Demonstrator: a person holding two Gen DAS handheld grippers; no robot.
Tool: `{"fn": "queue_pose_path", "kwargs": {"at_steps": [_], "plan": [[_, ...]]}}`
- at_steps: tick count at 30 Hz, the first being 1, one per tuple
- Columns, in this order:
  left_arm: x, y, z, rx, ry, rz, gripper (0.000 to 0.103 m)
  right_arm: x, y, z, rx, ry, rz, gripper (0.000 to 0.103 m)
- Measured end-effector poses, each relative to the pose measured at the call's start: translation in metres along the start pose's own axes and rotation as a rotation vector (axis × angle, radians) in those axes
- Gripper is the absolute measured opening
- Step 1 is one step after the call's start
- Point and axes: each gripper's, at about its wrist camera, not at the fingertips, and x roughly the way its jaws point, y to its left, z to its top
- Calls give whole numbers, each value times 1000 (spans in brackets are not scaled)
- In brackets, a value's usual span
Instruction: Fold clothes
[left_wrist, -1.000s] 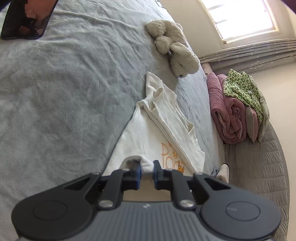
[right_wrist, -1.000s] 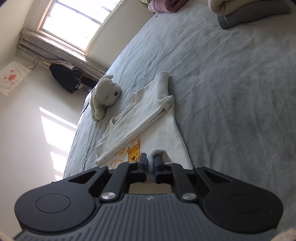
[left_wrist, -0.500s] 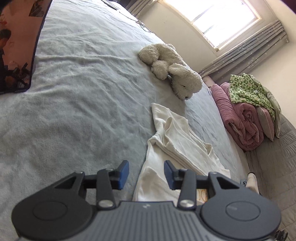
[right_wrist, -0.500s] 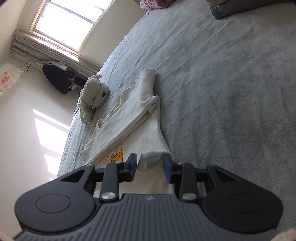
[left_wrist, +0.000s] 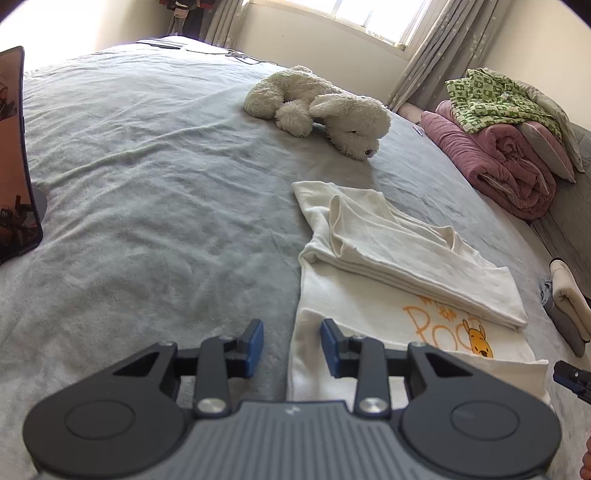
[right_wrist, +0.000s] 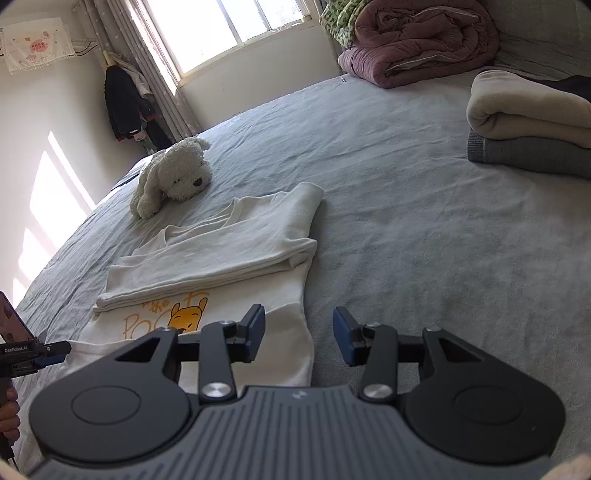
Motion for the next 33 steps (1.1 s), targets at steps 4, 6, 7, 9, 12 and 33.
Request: {"fn": "queue_pose_path", "kwargs": {"at_steps": [4,6,7,9,12,33], "plan": [[1,-8,-2,55,-11,22,23,4,-3,-2,-1,19,-23,46],[2,-12,-3,78,-20,27,18,8,-2,-4,-7,32,-17,46],[1,-15,-4,85,-23,29,14,10,1,-6,-19,29,-14,46],[2,-19,-5,100,-29,40,11,14,6,-8,-43,23,-7,46],[2,-24,-6,117,-44,60,7,20,17,-13,-98,6,-3,23],[-32,-60,30,159,-244,107,7,-11,65,7,-370,-301,-126,7]]}}
